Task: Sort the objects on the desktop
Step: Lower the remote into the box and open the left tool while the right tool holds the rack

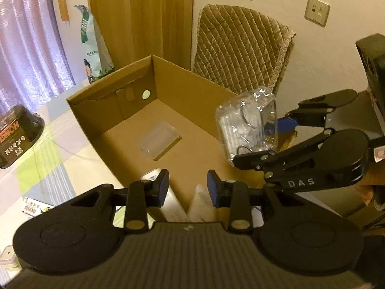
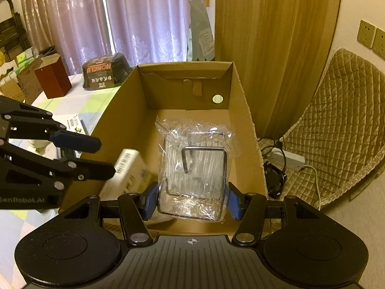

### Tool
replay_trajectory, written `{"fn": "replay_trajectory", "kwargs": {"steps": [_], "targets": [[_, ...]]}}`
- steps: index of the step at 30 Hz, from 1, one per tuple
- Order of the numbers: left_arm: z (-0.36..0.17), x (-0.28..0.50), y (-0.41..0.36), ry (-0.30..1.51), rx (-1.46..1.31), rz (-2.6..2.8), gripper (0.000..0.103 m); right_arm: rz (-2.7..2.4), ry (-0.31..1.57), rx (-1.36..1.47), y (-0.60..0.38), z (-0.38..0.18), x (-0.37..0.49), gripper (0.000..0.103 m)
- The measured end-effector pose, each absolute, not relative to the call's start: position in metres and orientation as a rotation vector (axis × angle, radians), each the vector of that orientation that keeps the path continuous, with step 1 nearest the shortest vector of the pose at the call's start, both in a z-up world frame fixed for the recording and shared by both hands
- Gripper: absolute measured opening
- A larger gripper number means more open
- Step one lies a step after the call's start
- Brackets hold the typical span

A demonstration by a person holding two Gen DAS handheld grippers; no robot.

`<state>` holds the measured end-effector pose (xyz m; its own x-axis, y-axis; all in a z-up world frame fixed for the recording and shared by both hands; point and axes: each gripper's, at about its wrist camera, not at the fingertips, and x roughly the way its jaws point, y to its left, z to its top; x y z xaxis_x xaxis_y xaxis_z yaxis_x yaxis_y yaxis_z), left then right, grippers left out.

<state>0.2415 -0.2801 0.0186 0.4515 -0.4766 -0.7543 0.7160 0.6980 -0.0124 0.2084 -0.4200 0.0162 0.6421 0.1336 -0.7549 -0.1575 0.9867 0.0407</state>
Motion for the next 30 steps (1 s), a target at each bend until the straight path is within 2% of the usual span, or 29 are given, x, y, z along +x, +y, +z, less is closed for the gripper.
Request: {"fn": "replay_trajectory", "kwargs": {"steps": [30], "targets": [[0.021, 0.237, -0.271, 0.818, 0.326, -0.742, 0.03, 0.151, 0.899, -0.035, -0.416, 0.003, 0.214, 0.057]]}}
